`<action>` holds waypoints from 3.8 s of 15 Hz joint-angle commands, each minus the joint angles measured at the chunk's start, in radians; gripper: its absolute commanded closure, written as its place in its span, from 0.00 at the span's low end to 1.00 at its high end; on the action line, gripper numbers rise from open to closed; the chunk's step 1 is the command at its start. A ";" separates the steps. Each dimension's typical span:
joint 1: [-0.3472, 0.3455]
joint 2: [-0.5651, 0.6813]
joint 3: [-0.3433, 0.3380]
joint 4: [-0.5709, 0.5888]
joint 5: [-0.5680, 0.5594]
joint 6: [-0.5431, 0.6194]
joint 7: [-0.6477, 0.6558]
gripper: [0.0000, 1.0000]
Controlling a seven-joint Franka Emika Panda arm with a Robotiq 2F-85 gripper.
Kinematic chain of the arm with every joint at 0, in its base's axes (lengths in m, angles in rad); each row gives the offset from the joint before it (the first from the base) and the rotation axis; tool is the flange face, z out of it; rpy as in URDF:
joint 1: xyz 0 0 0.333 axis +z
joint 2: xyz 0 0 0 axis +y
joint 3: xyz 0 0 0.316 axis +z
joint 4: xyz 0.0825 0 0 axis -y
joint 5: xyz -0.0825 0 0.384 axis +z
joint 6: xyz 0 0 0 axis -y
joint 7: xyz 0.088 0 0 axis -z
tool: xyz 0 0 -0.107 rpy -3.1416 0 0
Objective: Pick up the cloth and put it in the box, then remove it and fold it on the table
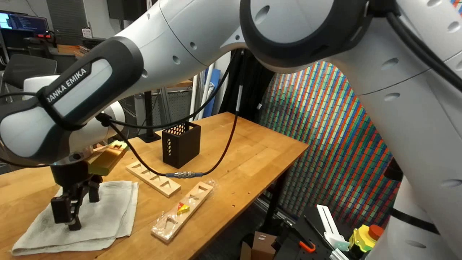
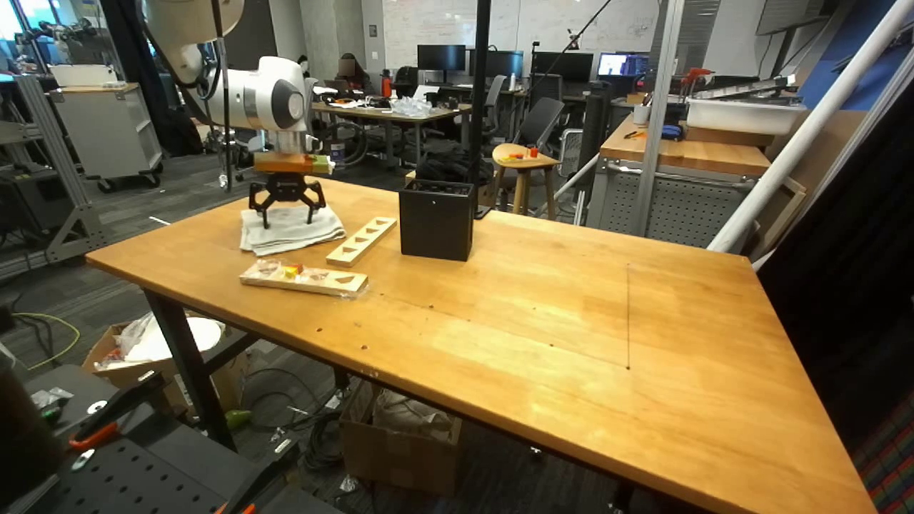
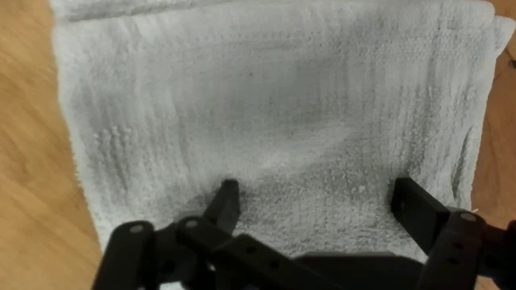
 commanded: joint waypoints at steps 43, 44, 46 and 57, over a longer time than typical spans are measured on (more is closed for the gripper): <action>-0.356 -0.423 -0.143 0.103 0.141 -0.396 -0.181 0.99; -0.371 -0.411 -0.148 0.111 0.149 -0.398 -0.203 0.99; -0.393 -0.386 -0.151 0.125 0.170 -0.395 -0.238 0.99; -0.417 -0.184 -0.122 0.194 0.253 -0.405 -0.294 0.99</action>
